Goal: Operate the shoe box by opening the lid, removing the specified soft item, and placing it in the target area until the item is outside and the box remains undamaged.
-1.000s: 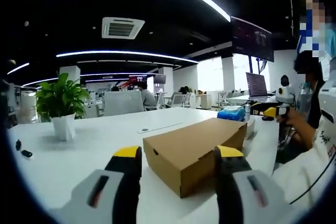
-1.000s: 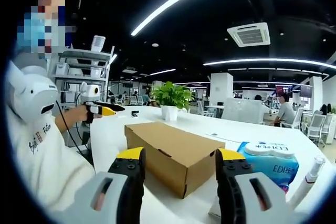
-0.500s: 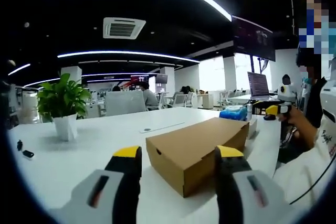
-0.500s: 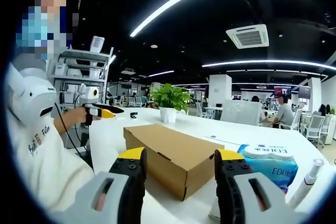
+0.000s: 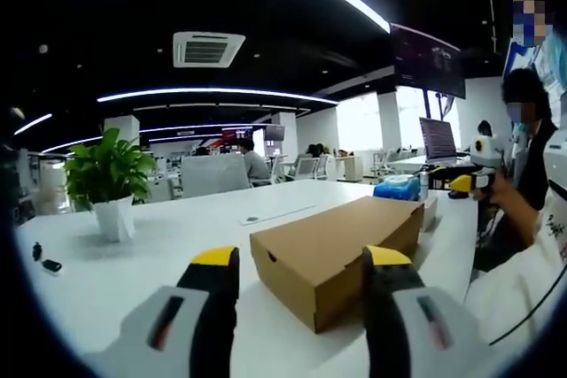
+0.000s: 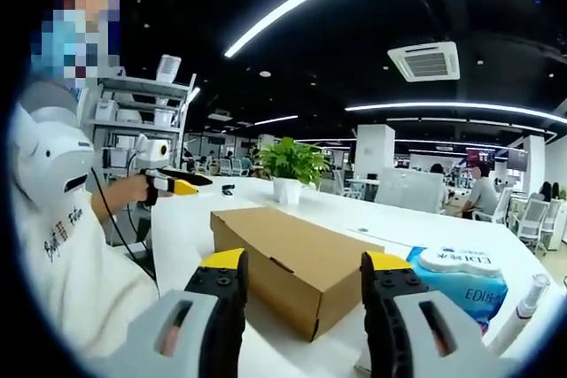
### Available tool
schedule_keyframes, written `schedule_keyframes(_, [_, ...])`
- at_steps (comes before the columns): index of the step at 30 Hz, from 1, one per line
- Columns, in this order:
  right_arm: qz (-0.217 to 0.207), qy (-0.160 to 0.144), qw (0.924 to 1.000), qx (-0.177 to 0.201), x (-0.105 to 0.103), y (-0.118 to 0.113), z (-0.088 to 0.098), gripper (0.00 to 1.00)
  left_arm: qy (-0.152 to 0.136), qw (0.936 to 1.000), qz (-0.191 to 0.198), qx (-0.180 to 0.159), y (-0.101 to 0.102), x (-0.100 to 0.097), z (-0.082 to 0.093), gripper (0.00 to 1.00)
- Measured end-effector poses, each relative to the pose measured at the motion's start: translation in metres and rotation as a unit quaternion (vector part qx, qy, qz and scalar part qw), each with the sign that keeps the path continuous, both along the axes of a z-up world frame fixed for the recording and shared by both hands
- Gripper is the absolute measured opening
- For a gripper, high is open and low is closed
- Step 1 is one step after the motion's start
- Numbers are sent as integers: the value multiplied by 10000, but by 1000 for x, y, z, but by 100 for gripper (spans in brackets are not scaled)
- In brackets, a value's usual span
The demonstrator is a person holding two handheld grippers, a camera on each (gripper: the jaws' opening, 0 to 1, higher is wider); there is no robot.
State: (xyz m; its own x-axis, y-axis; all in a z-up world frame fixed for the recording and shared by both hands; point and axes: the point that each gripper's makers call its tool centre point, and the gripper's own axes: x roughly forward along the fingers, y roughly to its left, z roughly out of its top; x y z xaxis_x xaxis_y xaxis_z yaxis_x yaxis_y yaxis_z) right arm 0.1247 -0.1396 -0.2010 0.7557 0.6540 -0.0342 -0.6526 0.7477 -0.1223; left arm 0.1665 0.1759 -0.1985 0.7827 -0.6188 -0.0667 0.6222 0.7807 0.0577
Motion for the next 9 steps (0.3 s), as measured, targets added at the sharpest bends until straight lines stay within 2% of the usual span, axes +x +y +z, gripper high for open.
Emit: schedule_keyframes(9, [-3, -21, 10000, -9, -1, 0, 1, 52, 22, 10000, 9, -36, 0, 1, 0, 56])
